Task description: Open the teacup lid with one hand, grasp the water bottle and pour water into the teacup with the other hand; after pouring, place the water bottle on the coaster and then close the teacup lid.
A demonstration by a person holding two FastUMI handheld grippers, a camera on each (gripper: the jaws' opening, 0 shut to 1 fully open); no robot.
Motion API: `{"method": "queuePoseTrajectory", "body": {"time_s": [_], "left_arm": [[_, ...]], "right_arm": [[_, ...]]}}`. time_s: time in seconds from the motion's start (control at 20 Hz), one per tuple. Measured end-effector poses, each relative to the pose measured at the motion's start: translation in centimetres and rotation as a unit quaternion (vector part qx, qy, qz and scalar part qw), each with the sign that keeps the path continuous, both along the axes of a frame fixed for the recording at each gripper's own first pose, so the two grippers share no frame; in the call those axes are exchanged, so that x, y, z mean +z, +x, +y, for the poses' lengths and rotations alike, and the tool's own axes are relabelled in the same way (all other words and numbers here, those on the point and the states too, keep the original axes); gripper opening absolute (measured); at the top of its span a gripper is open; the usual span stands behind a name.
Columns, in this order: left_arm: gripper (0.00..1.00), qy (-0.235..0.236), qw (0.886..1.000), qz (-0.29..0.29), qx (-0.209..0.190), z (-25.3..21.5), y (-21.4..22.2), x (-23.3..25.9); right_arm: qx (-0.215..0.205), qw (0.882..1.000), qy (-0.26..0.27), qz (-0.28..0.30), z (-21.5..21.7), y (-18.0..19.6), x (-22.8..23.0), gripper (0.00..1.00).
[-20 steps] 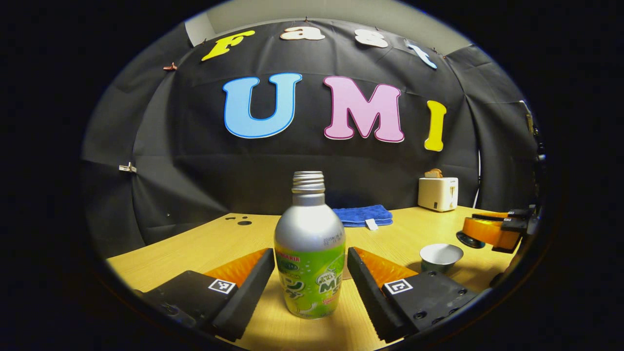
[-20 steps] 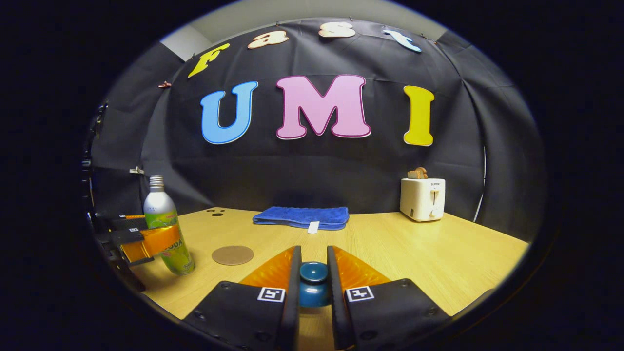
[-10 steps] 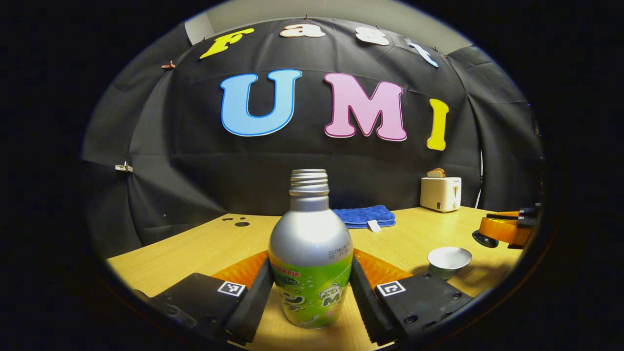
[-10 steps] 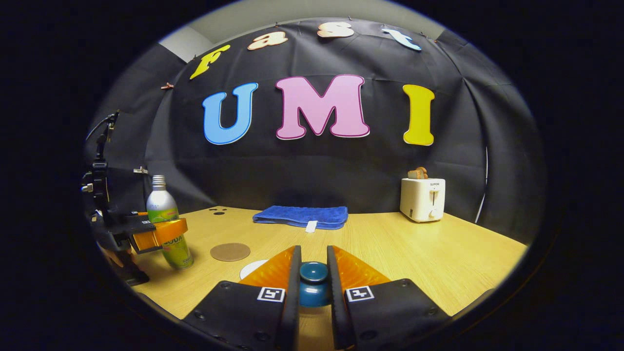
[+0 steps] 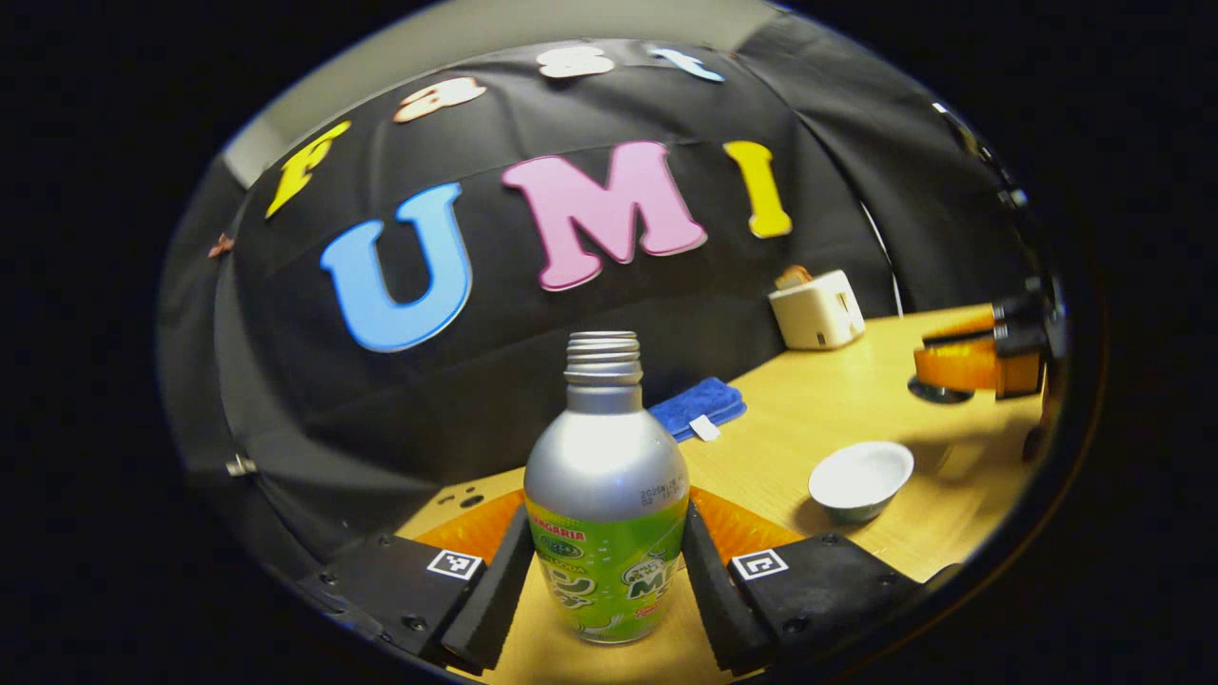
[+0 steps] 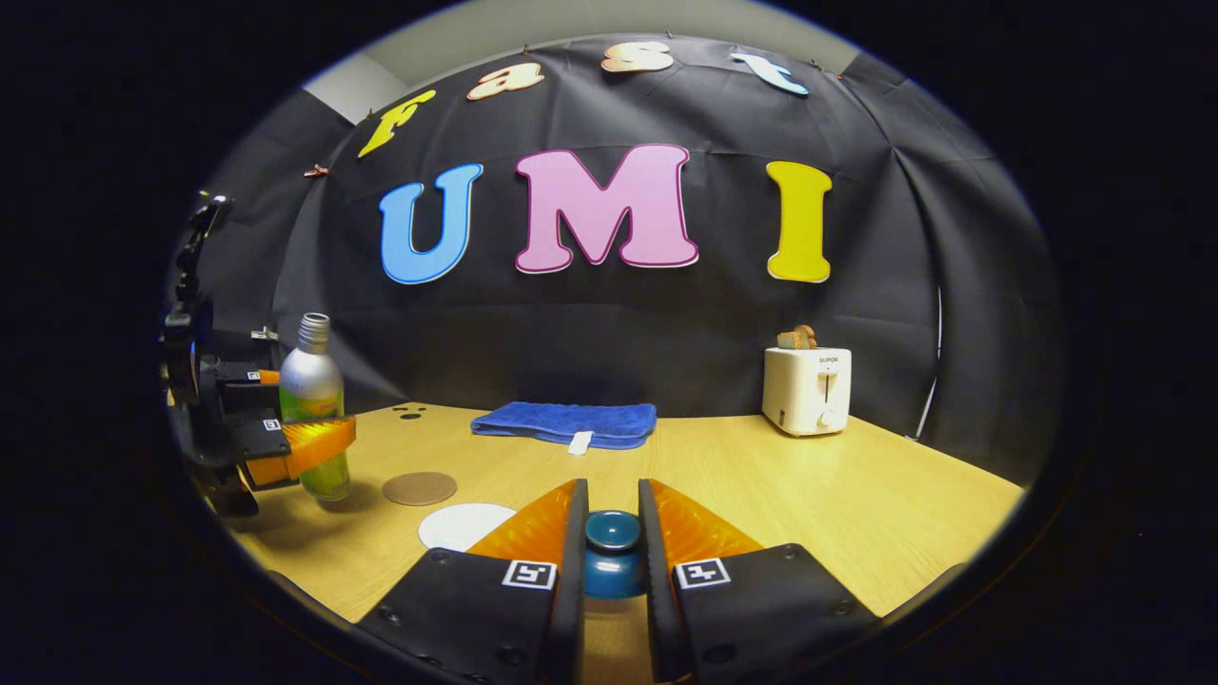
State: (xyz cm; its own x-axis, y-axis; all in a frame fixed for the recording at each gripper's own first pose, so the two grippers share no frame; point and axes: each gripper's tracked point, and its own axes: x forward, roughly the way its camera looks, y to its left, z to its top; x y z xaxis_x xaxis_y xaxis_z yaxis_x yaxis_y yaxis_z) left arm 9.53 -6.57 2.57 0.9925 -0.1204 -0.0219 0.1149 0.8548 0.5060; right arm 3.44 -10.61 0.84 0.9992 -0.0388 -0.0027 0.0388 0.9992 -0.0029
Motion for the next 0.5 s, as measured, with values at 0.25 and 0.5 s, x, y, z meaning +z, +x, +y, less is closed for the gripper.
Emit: {"method": "queuePoseTrajectory", "body": {"time_s": [0.25, 0.5], "left_arm": [[0.79, 0.166, 0.985, 0.012, -0.036, -2.0, 1.2, -1.3], [0.8, 0.319, 0.947, 0.014, -0.045, -1.9, 2.2, -1.9]], "right_arm": [[-0.002, 1.0, 0.0, -0.001, -2.2, 0.0, 0.1, 0.31], [-0.021, 1.0, -0.001, 0.0, -4.4, 0.5, 0.2, 0.31]]}}
